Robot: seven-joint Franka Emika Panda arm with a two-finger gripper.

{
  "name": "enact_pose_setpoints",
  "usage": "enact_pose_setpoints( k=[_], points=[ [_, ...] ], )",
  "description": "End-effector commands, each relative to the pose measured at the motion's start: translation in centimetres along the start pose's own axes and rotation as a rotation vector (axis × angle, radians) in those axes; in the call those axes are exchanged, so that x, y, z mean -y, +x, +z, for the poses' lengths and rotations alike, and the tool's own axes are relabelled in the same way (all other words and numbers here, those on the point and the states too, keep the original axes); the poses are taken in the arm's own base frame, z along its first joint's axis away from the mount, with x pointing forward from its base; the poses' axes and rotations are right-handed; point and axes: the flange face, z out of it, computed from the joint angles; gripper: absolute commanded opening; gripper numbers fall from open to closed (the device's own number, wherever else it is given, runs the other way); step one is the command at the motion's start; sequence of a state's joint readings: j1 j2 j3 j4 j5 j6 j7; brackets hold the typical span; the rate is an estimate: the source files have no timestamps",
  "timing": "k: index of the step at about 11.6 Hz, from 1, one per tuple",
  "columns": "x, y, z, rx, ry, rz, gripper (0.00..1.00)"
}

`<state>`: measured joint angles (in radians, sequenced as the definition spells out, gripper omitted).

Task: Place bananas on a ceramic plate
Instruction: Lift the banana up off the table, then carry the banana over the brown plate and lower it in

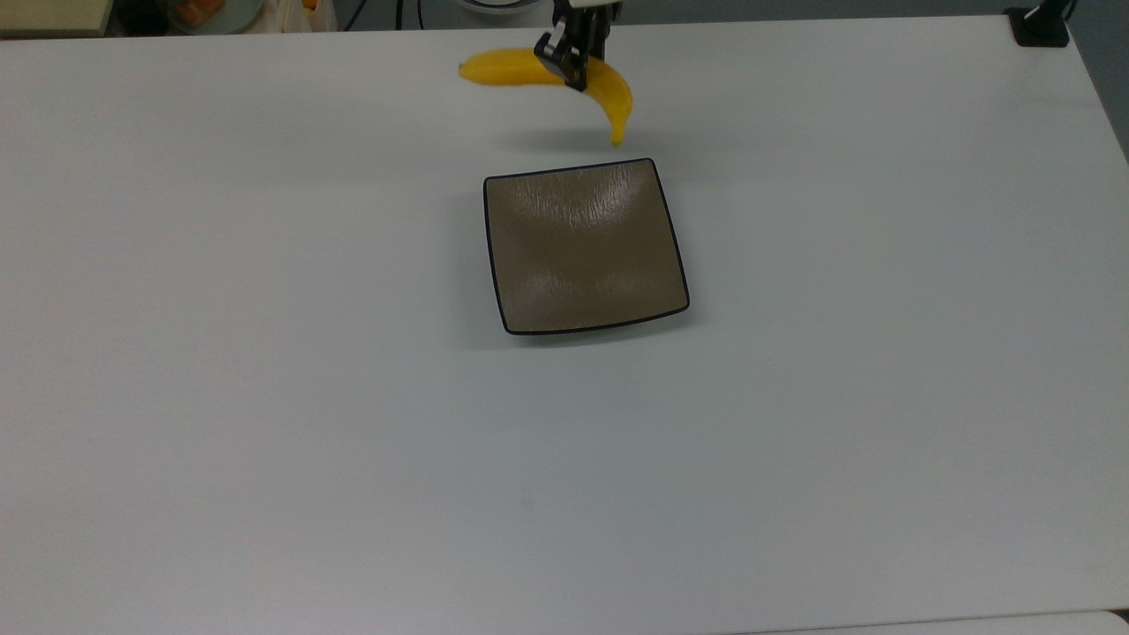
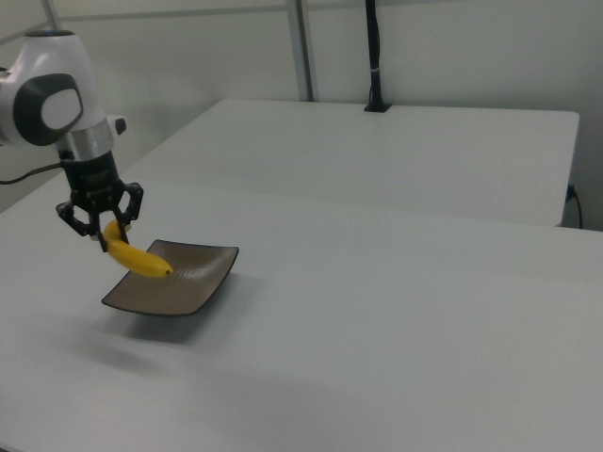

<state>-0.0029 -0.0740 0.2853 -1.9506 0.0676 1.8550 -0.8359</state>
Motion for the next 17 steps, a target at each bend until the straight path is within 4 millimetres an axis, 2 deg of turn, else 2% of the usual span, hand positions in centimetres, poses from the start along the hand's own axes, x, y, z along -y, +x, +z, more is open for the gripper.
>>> enact_pose_setpoints(
  k=[1, 6, 11, 17],
  points=[
    [-2.9, 1.9, 2.0, -0.058, -0.027, 0.013, 0.0],
    [-5.4, 4.1, 7.1, -0.116, -0.044, 0.012, 0.0],
    [-6.2, 5.4, 10.3, -0.145, -0.049, 0.009, 0.0],
    [-6.6, 5.7, 12.3, -0.138, -0.028, 0.011, 0.0]
  ],
)
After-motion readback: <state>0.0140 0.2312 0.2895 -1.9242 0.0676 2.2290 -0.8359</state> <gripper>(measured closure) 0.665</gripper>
